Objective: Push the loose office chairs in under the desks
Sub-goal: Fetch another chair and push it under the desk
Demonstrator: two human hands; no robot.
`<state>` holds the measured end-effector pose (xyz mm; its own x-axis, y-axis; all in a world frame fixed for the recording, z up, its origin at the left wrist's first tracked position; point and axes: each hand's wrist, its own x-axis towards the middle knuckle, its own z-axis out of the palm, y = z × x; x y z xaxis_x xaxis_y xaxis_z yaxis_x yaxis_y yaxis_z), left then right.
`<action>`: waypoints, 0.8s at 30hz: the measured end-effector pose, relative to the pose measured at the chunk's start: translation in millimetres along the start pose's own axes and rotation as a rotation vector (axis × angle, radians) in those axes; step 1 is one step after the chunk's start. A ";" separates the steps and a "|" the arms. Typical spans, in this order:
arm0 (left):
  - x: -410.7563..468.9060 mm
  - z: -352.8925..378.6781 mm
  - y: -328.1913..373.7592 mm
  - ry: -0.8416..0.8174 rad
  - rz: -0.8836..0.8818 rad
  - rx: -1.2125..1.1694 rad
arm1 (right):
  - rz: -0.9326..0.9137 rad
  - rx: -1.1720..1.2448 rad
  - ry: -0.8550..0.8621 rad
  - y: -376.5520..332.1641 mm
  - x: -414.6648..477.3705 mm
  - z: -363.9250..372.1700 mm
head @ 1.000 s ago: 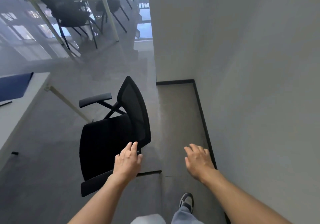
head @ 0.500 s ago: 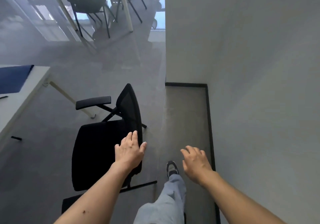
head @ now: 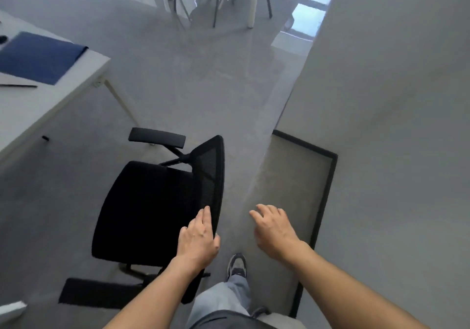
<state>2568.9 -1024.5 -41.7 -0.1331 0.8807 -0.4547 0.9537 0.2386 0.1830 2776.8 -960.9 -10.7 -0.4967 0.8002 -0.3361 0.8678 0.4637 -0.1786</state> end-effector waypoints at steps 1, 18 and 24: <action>0.0 0.1 0.8 -0.004 -0.005 -0.013 | -0.047 -0.017 0.010 -3.9 9.9 -5.3; -5.4 3.4 44.4 -0.051 -0.644 -0.322 | -0.709 -0.420 -0.134 -19.3 170.5 -56.1; 2.6 -1.7 69.9 0.001 -0.964 -0.420 | -0.885 -0.550 -0.228 -26.5 208.4 -57.8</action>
<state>2634.8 -1004.9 -28.6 -0.7863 0.2428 -0.5682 0.2742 0.9612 0.0314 2649.5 -784.4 -22.6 -0.8840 0.0308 -0.4665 0.0460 0.9987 -0.0212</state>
